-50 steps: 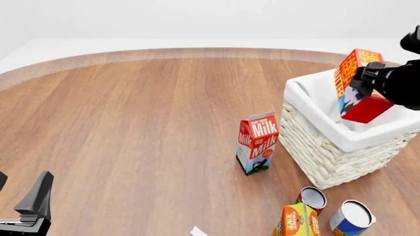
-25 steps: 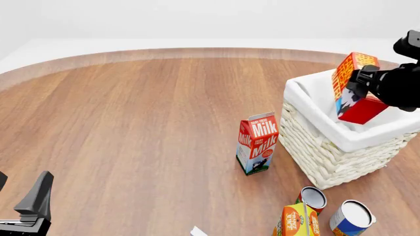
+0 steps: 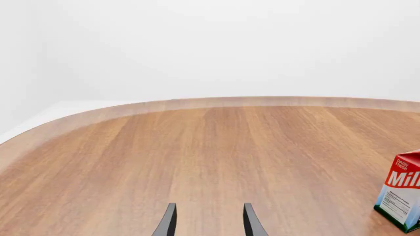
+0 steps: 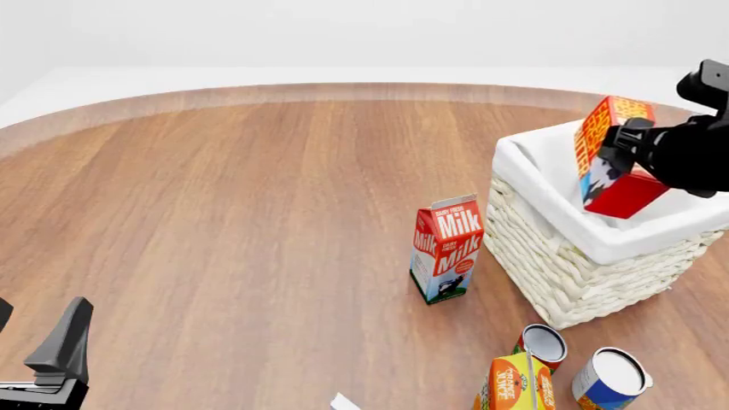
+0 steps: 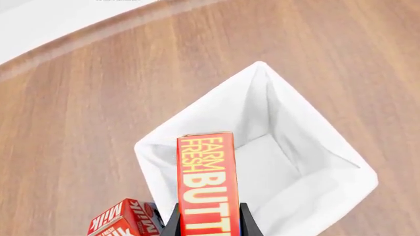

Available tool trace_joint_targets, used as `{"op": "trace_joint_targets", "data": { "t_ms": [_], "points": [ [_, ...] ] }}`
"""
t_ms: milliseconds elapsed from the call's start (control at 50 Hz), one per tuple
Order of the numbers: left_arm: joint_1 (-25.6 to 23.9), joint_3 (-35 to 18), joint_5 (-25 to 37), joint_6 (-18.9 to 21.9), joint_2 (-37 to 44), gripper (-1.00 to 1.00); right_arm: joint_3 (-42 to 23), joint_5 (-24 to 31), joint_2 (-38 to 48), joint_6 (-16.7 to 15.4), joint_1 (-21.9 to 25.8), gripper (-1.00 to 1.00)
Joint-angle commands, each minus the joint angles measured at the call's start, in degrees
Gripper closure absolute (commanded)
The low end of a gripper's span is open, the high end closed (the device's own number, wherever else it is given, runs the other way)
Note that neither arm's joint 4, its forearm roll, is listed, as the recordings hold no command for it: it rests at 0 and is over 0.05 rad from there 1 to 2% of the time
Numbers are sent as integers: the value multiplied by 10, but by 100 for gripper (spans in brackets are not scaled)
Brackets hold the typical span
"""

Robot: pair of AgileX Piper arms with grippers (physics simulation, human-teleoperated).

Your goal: Pick up the cream cheese box and the butter, and put them in the basket.

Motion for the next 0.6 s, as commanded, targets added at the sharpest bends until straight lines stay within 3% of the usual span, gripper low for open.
{"op": "trace_joint_targets", "data": {
  "t_ms": [20, 560, 580, 600],
  "points": [
    [0, 0, 0, 0, 0, -100, -9, -6, -4, 8, -2, 100],
    [0, 0, 0, 0, 0, -100, -11, -12, -3, 11, 4, 100],
    [0, 0, 0, 0, 0, -100, -11, -13, -3, 10, 5, -100],
    [0, 0, 0, 0, 0, -100, -12, -14, -3, 11, 6, -100]
  ]
}}
